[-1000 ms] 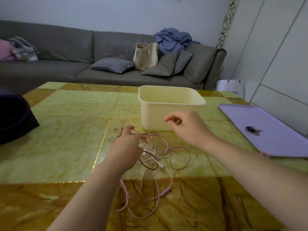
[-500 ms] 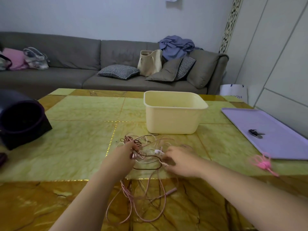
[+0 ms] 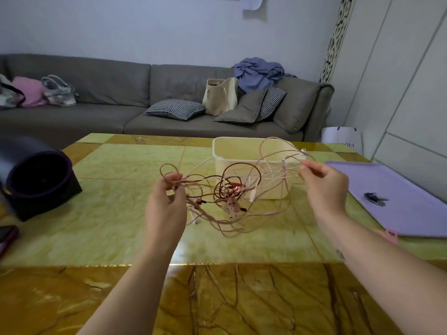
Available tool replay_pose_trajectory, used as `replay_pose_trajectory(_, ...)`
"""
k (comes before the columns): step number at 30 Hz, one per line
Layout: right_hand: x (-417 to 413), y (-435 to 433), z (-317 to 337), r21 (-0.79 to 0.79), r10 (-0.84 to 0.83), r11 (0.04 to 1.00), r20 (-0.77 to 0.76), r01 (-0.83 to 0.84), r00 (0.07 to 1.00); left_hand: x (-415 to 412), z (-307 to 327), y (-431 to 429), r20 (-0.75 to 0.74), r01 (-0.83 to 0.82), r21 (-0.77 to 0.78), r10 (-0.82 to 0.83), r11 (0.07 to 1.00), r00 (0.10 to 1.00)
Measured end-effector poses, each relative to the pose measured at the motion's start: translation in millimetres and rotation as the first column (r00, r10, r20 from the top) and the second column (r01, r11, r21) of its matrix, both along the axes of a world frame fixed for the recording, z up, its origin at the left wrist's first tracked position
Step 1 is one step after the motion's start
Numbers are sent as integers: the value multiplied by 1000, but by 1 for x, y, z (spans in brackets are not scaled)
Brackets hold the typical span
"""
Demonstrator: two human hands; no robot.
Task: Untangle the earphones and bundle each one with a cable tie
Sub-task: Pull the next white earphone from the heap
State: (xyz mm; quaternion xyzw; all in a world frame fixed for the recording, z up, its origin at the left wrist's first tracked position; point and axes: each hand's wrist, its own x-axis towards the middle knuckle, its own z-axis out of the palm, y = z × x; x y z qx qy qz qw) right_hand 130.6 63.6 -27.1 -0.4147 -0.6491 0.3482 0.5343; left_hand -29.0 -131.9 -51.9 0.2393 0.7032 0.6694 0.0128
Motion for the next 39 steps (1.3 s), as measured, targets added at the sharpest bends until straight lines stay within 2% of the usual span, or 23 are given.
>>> replay_pose_trajectory(2, 0, -3, 0, -14, -8, 1000, -35, 8, 999, 1, 0, 3, 51, 14, 32, -15, 999, 999)
replay_pose_trajectory(4, 2, -2, -7, -41, 12, 999, 9, -11, 1000, 1, 0, 4, 121, 34, 63, -41, 997, 992)
replay_pose_trajectory(7, 11, 2, -16, -191, 199, 969, 219, -158, 955, -3, -1, 6, 181, 77, 39, -83, 996, 980)
replay_pose_trajectory(8, 15, 4, -18, -281, 327, 931, 353, -234, 877, -4, 0, 6, 184, 128, 12, -128, 992, 975)
replay_pose_trajectory(9, 21, 5, -19, -393, 463, 874, 490, -287, 738, -3, 2, 7, 186, 204, -11, -198, 979, 962)
replay_pose_trajectory(10, 26, 4, -21, -498, 576, 812, 597, -305, 559, -1, 4, 6, 190, 298, -46, -284, 954, 940)
replay_pose_trajectory(11, 30, 3, -22, -564, 637, 771, 672, -297, 378, 2, 6, 4, 192, 390, -98, -367, 916, 910)
replay_pose_trajectory(12, 32, 3, -23, -571, 635, 769, 732, -287, 247, 4, 7, 3, 184, 458, -160, -429, 875, 884)
replay_pose_trajectory(13, 33, 2, -22, -526, 589, 797, 784, -296, 195, 5, 7, 2, 169, 496, -215, -468, 841, 867)
replay_pose_trajectory(14, 32, 1, -20, -447, 523, 836, 824, -318, 217, 6, 8, 2, 154, 504, -251, -480, 826, 863)
replay_pose_trajectory(16, 26, -5, -9, -274, 411, 887, 836, -372, 364, 8, 10, 4, 152, 476, -236, -452, 847, 879)
replay_pose_trajectory(18, 13, -16, 4, -129, 354, 891, 797, -436, 489, 8, 10, 9, 172, 400, -190, -371, 897, 913)
replay_pose_trajectory(20, -3, -26, 12, -60, 364, 863, 763, -501, 535, 6, 7, 13, 174, 306, -230, -271, 924, 947)
replay_pose_trajectory(23, -30, -34, 5, -115, 444, 823, 740, -556, 505, -1, -4, 13, 217, 294, -375, -225, 879, 950)
replay_pose_trajectory(27, -51, -34, -23, -318, 556, 769, 762, -555, 333, 0, -12, 8, 225, 406, -590, -340, 698, 913)
replay_pose_trajectory(28, -53, -35, -27, -345, 595, 744, 731, -572, 333, 0, -12, 7, 235, 439, -623, -379, 648, 895)
replay_pose_trajectory(29, -53, -35, -29, -360, 642, 724, 663, -588, 385, 0, -13, 6, 240, 461, -648, -412, 606, 879)
replay_pose_trajectory(31, -52, -32, -26, -348, 670, 739, 465, -577, 578, -4, -12, 4, 177, 427, -681, -432, 595, 885)
replay_pose_trajectory(32, -49, -26, -22, -322, 640, 768, 359, -553, 679, -7, -11, 5, 125, 385, -680, -419, 624, 899)
replay_pose_trajectory(34, -46, -16, -11, -310, 580, 792, 113, -526, 807, -13, -8, 3, 55, 321, -632, -372, 705, 926)
replay_pose_trajectory(36, -43, -6, 5, -337, 500, 782, -162, -524, 851, -18, -2, 1, 38, 308, -552, -345, 775, 938)
replay_pose_trajectory(39, -34, 7, 29, -390, 339, 755, -454, -527, 824, -20, 8, -3, 29, 317, -438, -339, 841, 940)
